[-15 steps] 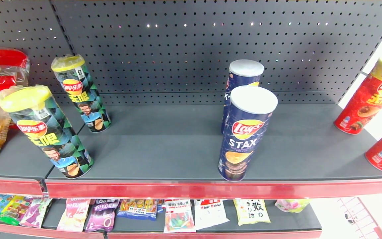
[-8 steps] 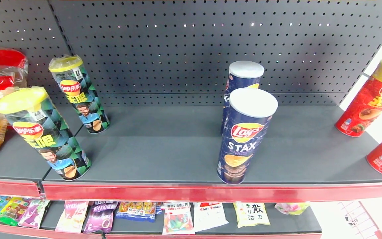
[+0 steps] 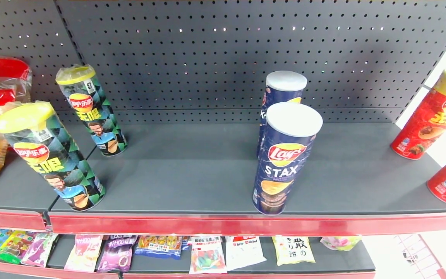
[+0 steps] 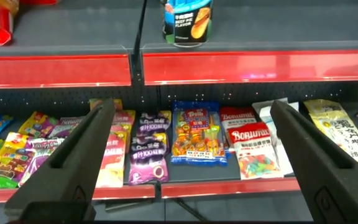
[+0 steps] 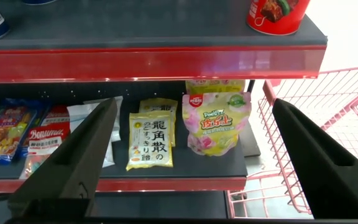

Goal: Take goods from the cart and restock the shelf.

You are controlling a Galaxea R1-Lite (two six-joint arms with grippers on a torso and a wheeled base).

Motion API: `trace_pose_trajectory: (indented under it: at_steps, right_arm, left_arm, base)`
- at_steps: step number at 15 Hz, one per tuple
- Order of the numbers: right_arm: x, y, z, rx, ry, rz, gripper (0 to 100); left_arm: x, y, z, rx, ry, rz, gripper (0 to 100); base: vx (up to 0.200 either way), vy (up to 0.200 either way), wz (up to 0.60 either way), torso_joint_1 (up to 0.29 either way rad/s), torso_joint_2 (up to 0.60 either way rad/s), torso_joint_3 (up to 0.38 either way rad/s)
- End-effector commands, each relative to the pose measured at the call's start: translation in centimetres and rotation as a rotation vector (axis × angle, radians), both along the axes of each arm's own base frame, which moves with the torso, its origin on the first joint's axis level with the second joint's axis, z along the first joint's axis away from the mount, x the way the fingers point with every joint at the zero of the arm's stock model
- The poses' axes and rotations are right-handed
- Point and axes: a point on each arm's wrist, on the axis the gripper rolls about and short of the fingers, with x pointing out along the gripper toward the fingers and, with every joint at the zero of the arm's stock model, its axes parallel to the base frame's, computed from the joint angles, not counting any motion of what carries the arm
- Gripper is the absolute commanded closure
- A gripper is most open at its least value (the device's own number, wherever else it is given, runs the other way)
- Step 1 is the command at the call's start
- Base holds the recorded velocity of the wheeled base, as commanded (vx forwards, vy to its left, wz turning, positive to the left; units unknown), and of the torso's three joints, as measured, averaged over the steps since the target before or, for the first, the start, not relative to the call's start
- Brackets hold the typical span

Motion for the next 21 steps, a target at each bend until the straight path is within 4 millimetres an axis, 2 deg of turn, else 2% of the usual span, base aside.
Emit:
trace_pose_trajectory:
  at_steps: [1,2,3,4,5,6,7,10,12,14,18,21]
  right_arm:
    - [0.0,0.0,0.0,0.0,0.0,0.0,0]
    - [0.0,0.0,0.0,0.0,0.0,0.0,0]
    - [0.0,0.0,0.0,0.0,0.0,0.0,0]
    - [0.0,0.0,0.0,-0.002,0.001,0.0,0]
    - [0.0,0.0,0.0,-0.002,0.0,0.0,0]
    - [0.0,0.0,0.0,-0.002,0.0,0.0,0]
    - [0.0,0.0,0.0,0.0,0.001,0.0,0]
    - [0.0,0.0,0.0,-0.002,0.0,0.0,0]
    - [0.0,0.0,0.0,0.0,0.0,0.0,0]
    - [0.0,0.0,0.0,0.0,0.001,0.0,0]
    - [0.0,0.0,0.0,0.0,0.001,0.0,0]
    - [0.0,0.0,0.0,0.0,0.0,0.0,0]
  left_arm:
    - [0.0,0.0,0.0,0.003,-0.002,-0.002,0]
    - [-0.2,0.0,0.8,-0.007,-0.035,-0.014,0]
    - [0.1,0.0,5.6,-0.034,-0.063,-0.058,0]
    - [1.6,0.0,10.8,-0.096,-0.064,-0.094,0]
    - [2.9,-0.1,14.4,-0.14,-0.07,-0.141,0]
    - [4.9,-0.5,16.5,-0.136,-0.033,-0.192,0]
    - [6.6,-0.9,17.4,-0.106,0.007,-0.246,0]
    - [11.4,-2.9,17.1,0.016,0.149,-0.53,0]
    - [13.6,-4.7,17.1,0.044,0.209,-0.681,0]
    - [15.6,-6.6,16.9,0.067,0.262,-0.761,0]
    - [20.3,-11.3,14.8,0.236,0.353,-0.902,0]
    - [22.6,-12.6,13.3,0.337,0.38,-0.913,0]
  base:
    - [0.0,0.0,0.0,0.0,0.0,0.0]
    - [0.0,0.0,0.0,0.0,0.0,0.0]
    - [0.0,0.0,0.0,0.0,0.0,0.0]
    - [0.0,0.0,0.0,0.0,0.0,0.0]
    - [0.0,0.0,0.0,0.0,0.0,0.0]
    - [0.0,0.0,0.0,0.0,0.0,0.0]
    - [0.0,0.0,0.0,0.0,0.0,0.0]
    - [0.0,0.0,0.0,0.0,0.0,0.0]
    - [0.0,0.0,0.0,0.0,0.0,0.0]
    - [0.0,0.0,0.0,0.0,0.0,0.0]
    - [0.0,0.0,0.0,0.0,0.0,0.0]
    - [0.0,0.0,0.0,0.0,0.0,0.0]
